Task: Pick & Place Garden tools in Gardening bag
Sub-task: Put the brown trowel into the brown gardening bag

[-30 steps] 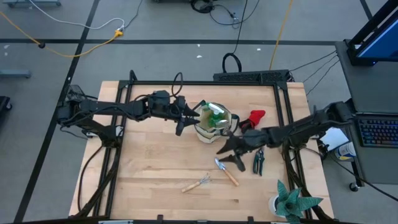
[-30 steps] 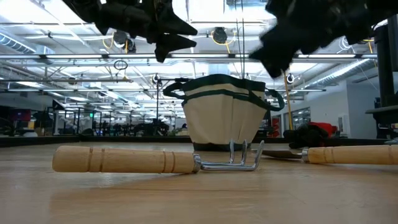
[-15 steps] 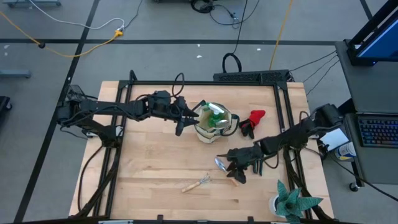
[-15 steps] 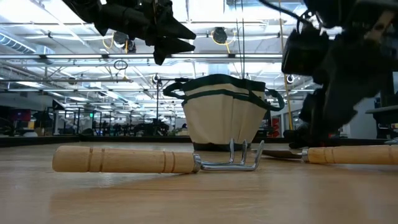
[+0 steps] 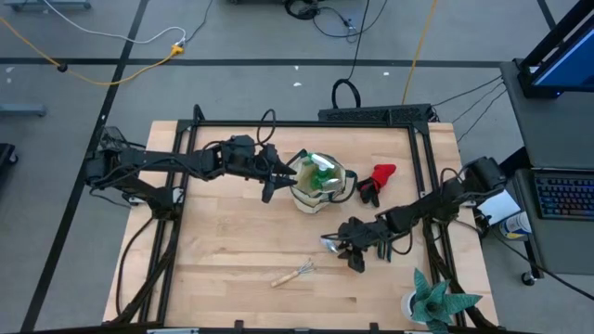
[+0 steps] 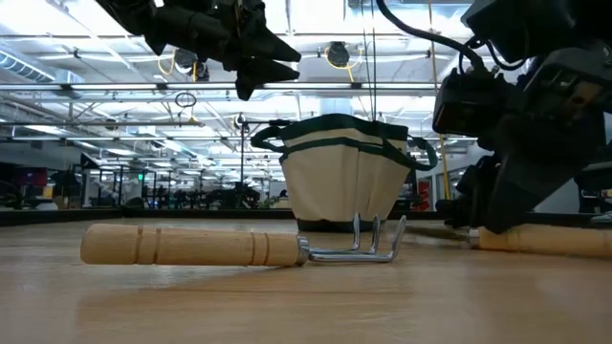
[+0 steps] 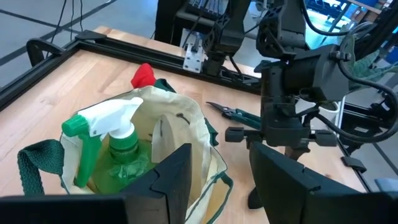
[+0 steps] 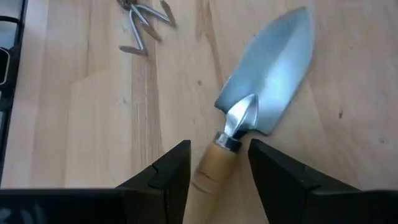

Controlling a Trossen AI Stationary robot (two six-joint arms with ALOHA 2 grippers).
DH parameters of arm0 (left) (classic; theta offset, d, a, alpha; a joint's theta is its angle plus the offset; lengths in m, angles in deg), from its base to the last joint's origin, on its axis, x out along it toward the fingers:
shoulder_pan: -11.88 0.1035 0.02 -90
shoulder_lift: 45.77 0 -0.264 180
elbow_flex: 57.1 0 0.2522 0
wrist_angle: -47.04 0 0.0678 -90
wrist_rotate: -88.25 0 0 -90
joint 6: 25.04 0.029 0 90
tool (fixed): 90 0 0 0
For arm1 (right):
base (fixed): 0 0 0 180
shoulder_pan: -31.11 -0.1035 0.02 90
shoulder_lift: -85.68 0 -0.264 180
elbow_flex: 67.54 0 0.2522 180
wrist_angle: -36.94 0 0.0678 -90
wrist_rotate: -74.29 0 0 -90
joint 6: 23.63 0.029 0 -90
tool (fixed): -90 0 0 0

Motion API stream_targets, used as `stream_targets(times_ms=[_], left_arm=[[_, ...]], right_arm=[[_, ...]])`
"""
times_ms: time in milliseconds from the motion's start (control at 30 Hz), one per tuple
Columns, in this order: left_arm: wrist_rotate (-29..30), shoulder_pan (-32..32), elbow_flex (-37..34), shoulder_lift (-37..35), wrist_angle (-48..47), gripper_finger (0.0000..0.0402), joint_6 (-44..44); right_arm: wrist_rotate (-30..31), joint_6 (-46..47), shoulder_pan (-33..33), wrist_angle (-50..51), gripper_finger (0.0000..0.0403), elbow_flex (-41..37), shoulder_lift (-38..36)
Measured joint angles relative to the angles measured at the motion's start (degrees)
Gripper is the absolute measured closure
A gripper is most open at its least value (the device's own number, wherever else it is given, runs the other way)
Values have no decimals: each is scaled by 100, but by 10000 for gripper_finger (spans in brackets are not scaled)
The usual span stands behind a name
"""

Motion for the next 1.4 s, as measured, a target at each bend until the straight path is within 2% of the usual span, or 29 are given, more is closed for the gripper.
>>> stream_targets(times_ms=[100, 367, 500, 667, 833, 967, 1100, 1267, 1400], left_arm=[[0, 0, 0, 0, -7, 234, 0], [-2, 0, 0, 0, -98, 234, 133], [-2, 0, 0, 0, -157, 234, 131], [0, 0, 0, 0, -345, 234, 155], [-1, 0, 2, 0, -415, 234, 153], [-2, 0, 2, 0, -424, 234, 153], [-2, 0, 2, 0, -424, 234, 197], [-13, -42, 2, 2, -442, 234, 832], [-13, -105, 2, 4, -421, 234, 1265]], right_arm=[[18, -164, 5, 412, 248, 13, -12], [370, -1426, -2, 1452, 252, 14, -15], [462, -1849, 0, 1469, 282, 10, -15], [644, -1890, 7, 1474, 348, 3, -13], [677, -1959, 67, 1149, 348, -3, -165], [646, -2101, 174, 1092, 348, -56, -695], [659, -2477, 315, 933, 348, -28, -1565], [670, -3862, 588, 467, 348, -20, -2701], [1046, -5436, 996, 239, 348, -19, -3297]])
